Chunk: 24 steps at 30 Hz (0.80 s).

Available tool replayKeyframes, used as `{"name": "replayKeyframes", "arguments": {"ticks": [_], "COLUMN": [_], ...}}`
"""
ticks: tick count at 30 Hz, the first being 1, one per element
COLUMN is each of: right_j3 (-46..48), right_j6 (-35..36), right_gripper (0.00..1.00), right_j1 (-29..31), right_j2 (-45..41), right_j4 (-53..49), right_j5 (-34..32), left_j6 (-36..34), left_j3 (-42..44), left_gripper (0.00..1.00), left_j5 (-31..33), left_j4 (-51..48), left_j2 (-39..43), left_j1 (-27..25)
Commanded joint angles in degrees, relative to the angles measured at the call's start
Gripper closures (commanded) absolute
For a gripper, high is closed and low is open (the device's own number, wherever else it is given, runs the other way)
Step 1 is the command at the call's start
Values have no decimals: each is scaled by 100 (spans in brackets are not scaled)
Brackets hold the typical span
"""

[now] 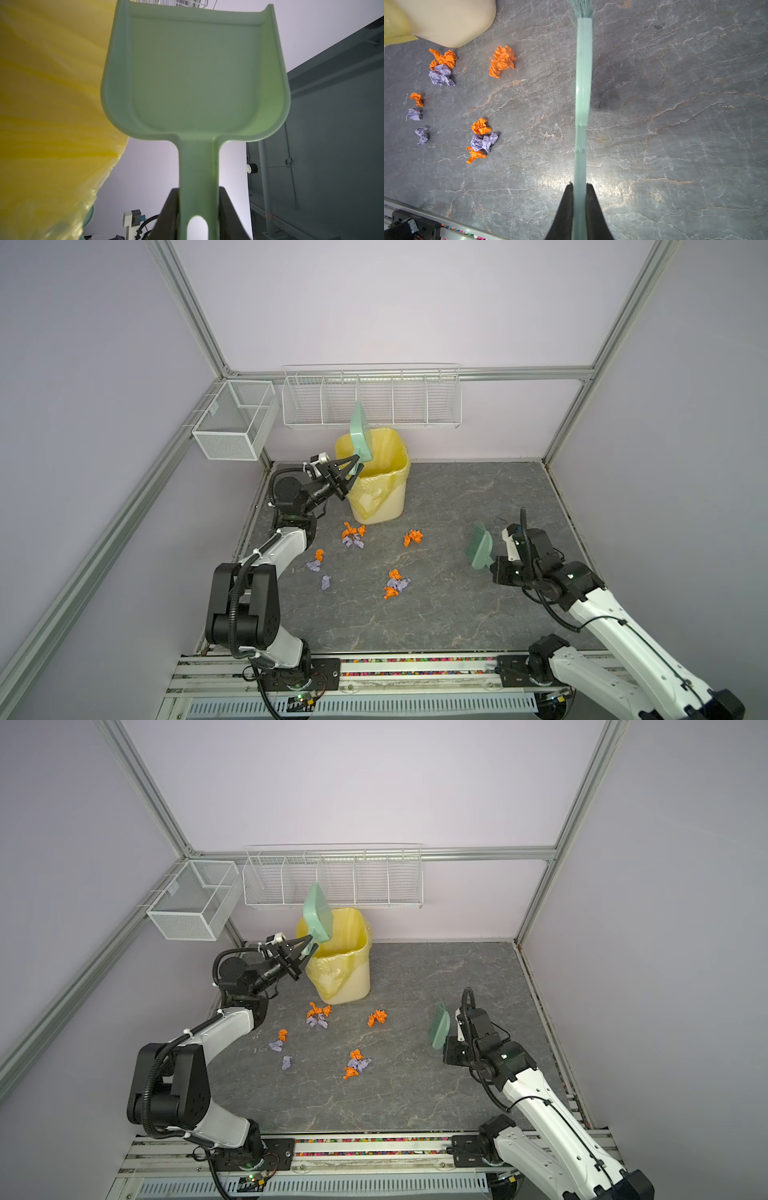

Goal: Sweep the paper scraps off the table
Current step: 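Tilt the dustpan over the yellow bin with the left gripper to empty it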

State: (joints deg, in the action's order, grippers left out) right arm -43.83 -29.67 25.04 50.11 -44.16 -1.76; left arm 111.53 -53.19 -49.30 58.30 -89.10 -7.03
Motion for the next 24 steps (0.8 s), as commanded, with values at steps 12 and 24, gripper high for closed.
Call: {"name": "replayKeyframes", "arguments": {"ticks": [12,24], "right_j3": [-136,-156], "right_j6": [-152,-177], "right_gripper": [93,93], "right_j1": [134,159], "right_j2": [16,16], "right_j4": [66,110], "right_j5": [-201,-195], "left_j6": [286,-387], "left_j3": [124,-45], "left_gripper": [100,100], "left_j5": [-256,-365], "left_j4": [596,-405], "left_j2": [199,700], "left_j1": [35,-227]}}
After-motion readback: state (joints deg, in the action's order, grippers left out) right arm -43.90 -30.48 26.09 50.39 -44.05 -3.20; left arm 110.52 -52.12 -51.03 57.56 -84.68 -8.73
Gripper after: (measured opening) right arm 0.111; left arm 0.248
